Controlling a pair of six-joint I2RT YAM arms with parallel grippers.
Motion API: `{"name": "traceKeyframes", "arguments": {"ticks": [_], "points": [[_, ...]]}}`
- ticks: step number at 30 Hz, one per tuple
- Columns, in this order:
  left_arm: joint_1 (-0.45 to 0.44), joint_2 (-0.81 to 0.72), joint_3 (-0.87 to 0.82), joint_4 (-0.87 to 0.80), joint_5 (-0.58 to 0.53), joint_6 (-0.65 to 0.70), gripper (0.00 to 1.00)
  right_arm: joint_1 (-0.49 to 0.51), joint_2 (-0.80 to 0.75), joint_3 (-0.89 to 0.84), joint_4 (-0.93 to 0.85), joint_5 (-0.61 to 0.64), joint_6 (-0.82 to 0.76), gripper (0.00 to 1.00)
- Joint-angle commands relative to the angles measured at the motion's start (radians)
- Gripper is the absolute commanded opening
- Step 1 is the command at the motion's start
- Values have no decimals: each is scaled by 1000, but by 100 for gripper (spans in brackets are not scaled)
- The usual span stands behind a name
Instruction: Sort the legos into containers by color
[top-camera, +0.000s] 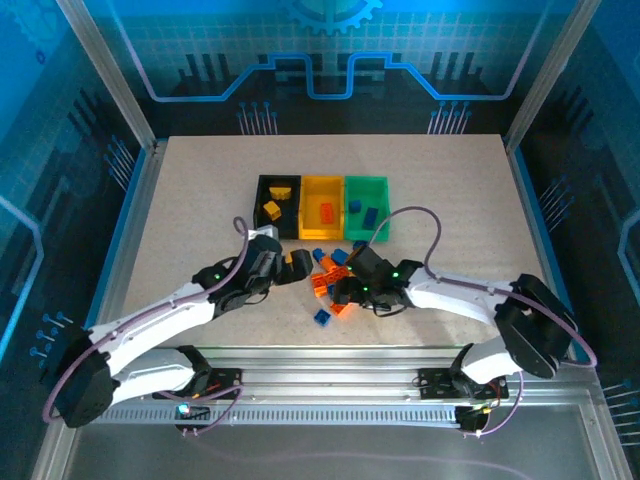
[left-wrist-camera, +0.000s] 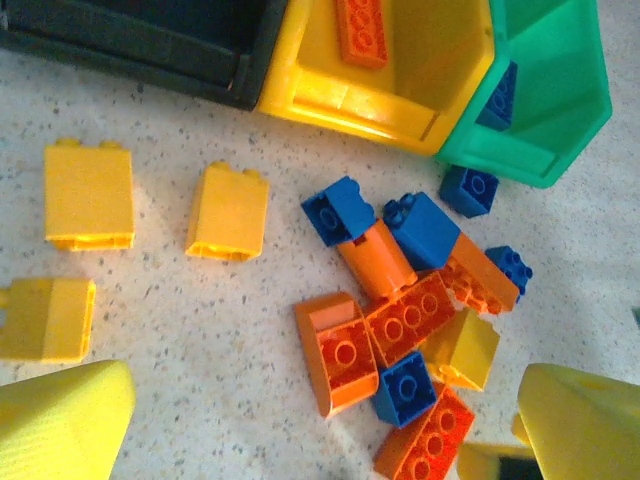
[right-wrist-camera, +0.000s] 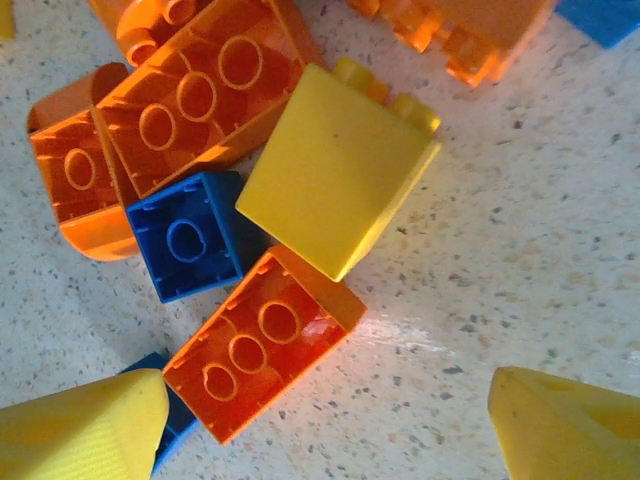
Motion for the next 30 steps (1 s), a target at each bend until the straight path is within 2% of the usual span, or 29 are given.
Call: {"name": "traceKeyframes", "arguments": {"ticks": [1, 5, 12, 20, 25, 30], "points": [[-2, -69, -38, 22, 20, -38, 99, 35, 70, 64, -22, 61, 69, 81], [-3, -136, -84, 30, 22, -37, 99, 89, 154, 148, -68, 95, 62, 79], [-2, -213, -124, 19, 16, -25, 99, 105, 248, 207, -181, 129, 124, 78], [-1, -235, -134, 15, 16, -14, 99, 94, 222, 174, -290, 211, 172, 64], [0, -234, -133, 8, 18, -14, 99, 78, 182, 134, -241, 206, 114, 62], [-1, -235, -125, -17, 2, -14, 99, 67, 189, 129, -209, 183, 61, 45]]}}
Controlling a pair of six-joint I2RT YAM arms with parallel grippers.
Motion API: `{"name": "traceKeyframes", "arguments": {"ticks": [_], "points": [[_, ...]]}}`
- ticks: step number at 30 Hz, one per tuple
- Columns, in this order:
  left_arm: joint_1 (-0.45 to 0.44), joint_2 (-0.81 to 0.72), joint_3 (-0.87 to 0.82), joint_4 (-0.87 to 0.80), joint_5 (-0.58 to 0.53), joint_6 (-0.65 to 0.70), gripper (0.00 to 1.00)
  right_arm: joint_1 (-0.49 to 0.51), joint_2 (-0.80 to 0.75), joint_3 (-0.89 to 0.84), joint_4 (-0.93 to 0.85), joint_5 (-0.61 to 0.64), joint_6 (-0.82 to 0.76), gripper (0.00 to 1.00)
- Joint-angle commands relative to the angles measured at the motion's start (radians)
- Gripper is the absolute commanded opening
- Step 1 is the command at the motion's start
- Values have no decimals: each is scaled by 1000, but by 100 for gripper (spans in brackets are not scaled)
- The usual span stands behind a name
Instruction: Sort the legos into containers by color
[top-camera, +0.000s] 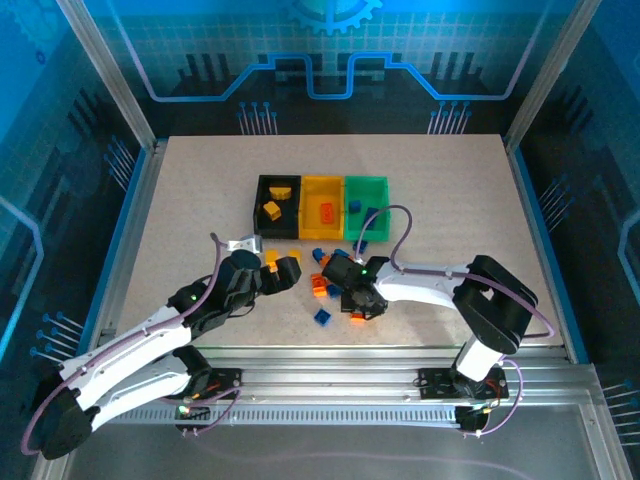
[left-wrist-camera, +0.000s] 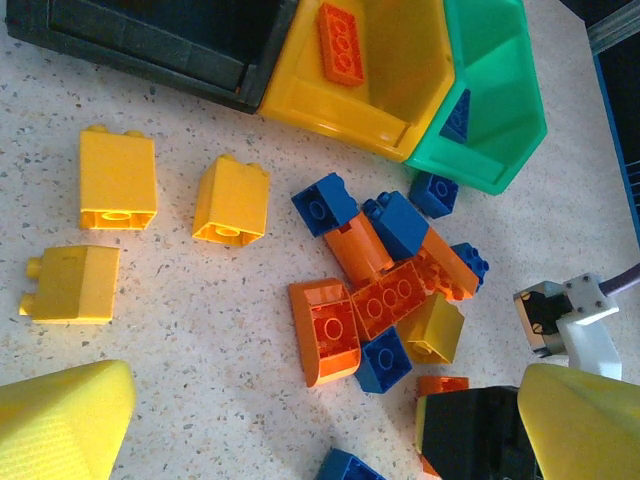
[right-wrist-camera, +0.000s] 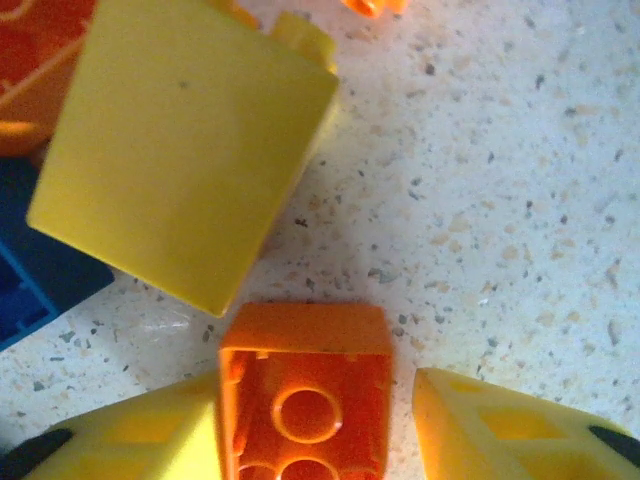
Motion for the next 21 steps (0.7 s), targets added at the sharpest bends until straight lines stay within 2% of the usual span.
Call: {"name": "traceKeyframes", "arguments": {"ticks": [1, 4, 8, 12, 15, 21], "points": [[0, -14, -3, -28, -7, 9, 99, -11, -23, -20, 14, 13, -29, 42], [-1, -13, -1, -38, -9, 3, 99, -14, -69, -31, 17, 22, -68, 36], [-1, -13, 6, -58, -9, 10, 99, -23, -218, -31, 31, 56, -201, 34], [-1, -12, 2, -71, -9, 22, 99, -94, -277, 72, 34, -12, -357, 34], [-1, -7, -5, -72, -5, 16, 99, -141, -209, 194, 42, -21, -428, 35], [-2, 22, 16, -95, 19, 21, 99, -218, 81, 495, 61, -72, -502, 36]]}}
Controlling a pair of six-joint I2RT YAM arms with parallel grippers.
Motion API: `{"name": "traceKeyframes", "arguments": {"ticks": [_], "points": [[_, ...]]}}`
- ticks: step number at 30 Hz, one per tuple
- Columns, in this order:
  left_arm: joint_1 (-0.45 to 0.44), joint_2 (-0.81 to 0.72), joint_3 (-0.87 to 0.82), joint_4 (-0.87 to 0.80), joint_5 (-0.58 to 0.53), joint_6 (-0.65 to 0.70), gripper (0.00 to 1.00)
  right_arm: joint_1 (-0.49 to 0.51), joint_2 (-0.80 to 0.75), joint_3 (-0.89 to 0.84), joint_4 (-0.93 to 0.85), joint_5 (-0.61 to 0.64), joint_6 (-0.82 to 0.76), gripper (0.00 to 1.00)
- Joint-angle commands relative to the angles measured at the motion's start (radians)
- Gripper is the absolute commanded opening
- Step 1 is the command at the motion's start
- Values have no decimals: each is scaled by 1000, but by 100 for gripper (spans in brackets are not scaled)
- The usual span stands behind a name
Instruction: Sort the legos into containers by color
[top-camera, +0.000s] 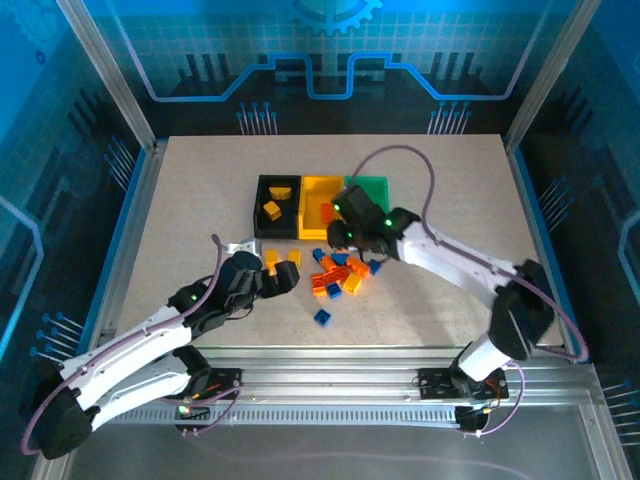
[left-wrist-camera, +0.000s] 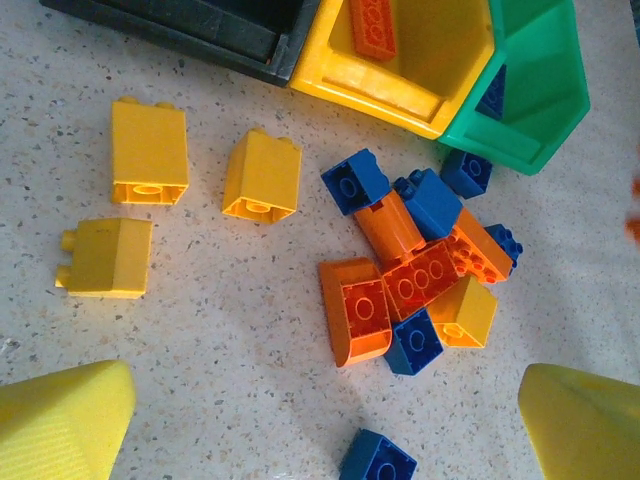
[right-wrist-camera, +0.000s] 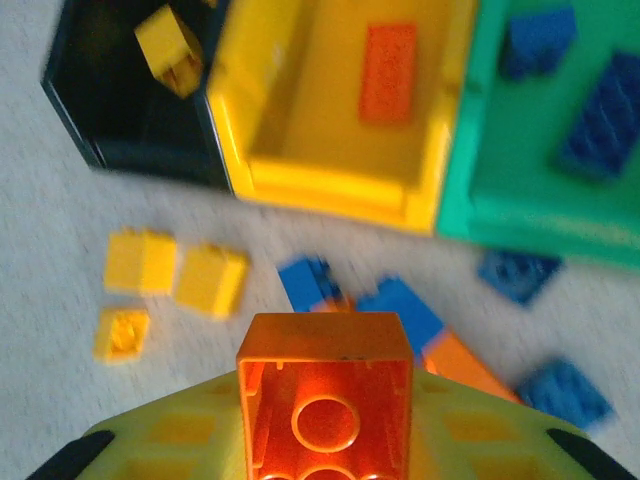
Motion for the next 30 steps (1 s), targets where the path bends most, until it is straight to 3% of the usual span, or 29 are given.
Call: {"name": "traceKeyframes", "arguments": {"ticks": [1, 10, 12, 17, 22, 27, 30], "points": [[-3, 22, 23, -48, 20, 24, 99, -33, 166, 146, -8, -24, -85, 36], [-5, 58, 36, -73, 40, 17, 99, -97, 526, 571, -138, 5, -57, 41], [-6, 65, 35, -71, 47, 19, 99, -105, 566, 623, -157, -4, -58, 46], [-5, 72, 33, -42, 96, 35, 99, -112, 594, 714, -206, -31, -58, 73], [-40, 112, 52, 3, 173, 98, 99, -109, 425, 563, -156, -27, -48, 75], [-181, 259, 123, -32, 125, 156, 99, -115, 154, 222, -54, -24, -5, 77], [-268, 379, 157, -33, 96, 178, 93, -122, 2, 19, 1, -29, 21, 78]]}}
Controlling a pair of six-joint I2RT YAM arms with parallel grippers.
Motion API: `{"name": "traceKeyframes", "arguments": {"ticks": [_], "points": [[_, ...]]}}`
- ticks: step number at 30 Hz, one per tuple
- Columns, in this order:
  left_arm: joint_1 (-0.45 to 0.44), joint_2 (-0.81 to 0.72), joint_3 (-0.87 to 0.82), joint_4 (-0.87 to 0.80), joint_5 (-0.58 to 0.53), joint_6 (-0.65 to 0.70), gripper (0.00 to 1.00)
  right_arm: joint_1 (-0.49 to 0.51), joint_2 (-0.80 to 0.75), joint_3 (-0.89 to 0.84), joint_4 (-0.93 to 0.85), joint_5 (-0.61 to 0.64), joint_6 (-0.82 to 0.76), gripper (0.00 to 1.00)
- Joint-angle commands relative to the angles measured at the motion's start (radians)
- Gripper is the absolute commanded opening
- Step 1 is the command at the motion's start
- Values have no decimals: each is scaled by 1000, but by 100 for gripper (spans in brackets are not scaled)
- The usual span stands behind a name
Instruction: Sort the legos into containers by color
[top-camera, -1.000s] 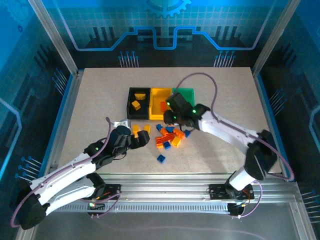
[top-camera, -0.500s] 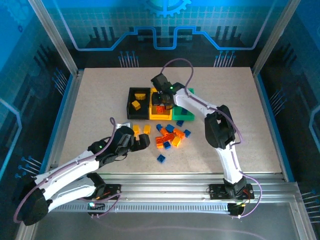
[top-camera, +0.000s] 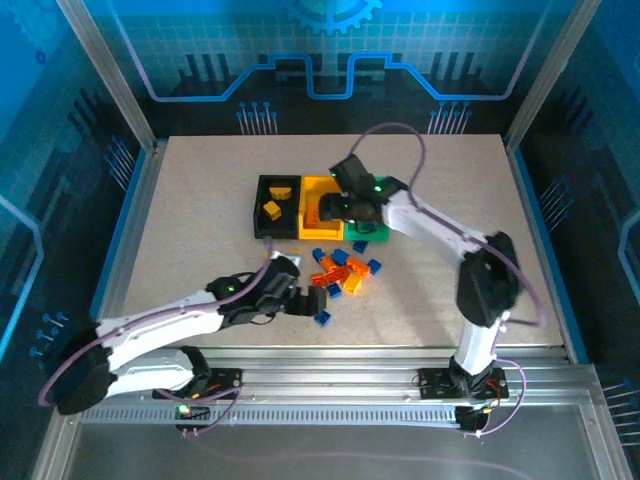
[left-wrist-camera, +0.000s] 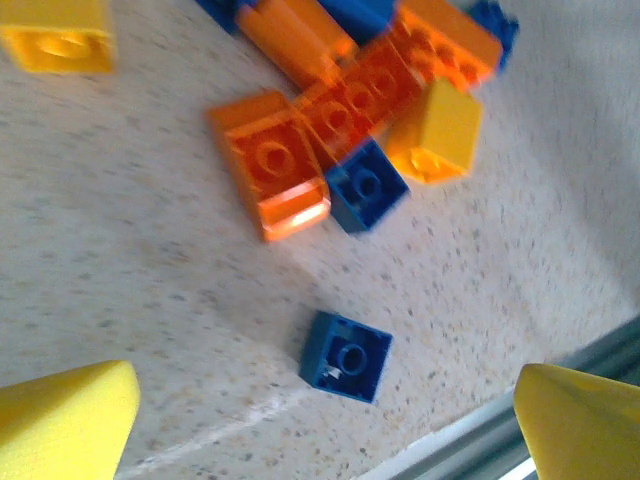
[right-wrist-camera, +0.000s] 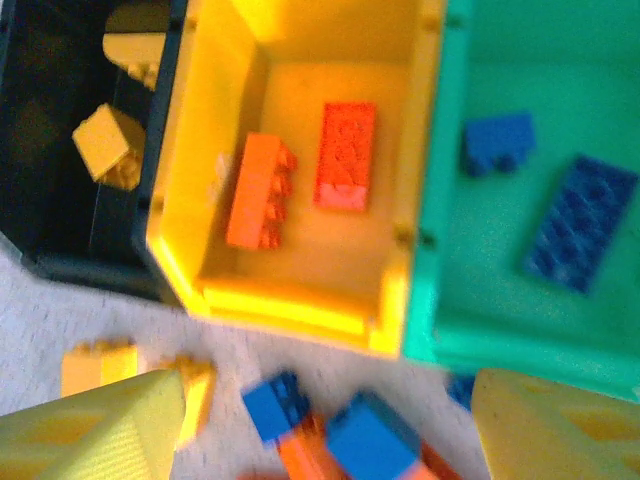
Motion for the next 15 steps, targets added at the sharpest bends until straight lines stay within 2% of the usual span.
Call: {"name": "traceKeyframes", "arguments": {"ticks": [1, 4, 8, 11, 15], "points": [[-78, 117, 49, -9, -26, 61, 89, -15, -150, -169, 71, -5, 50, 78], [-129, 240, 98, -24, -70, 67, 76, -21, -256, -296, 89, -14, 70, 78], [-160, 358, 165, -67, -155, 73, 76, -28, -358, -393, 94, -15, 82, 79], [-166, 410, 186, -58, -165, 83, 76, -31, -423, -441, 97, -14, 92, 79], [-167, 463, 207, -63, -158, 78, 64, -45, -490, -477, 92, -6, 95, 80]]}}
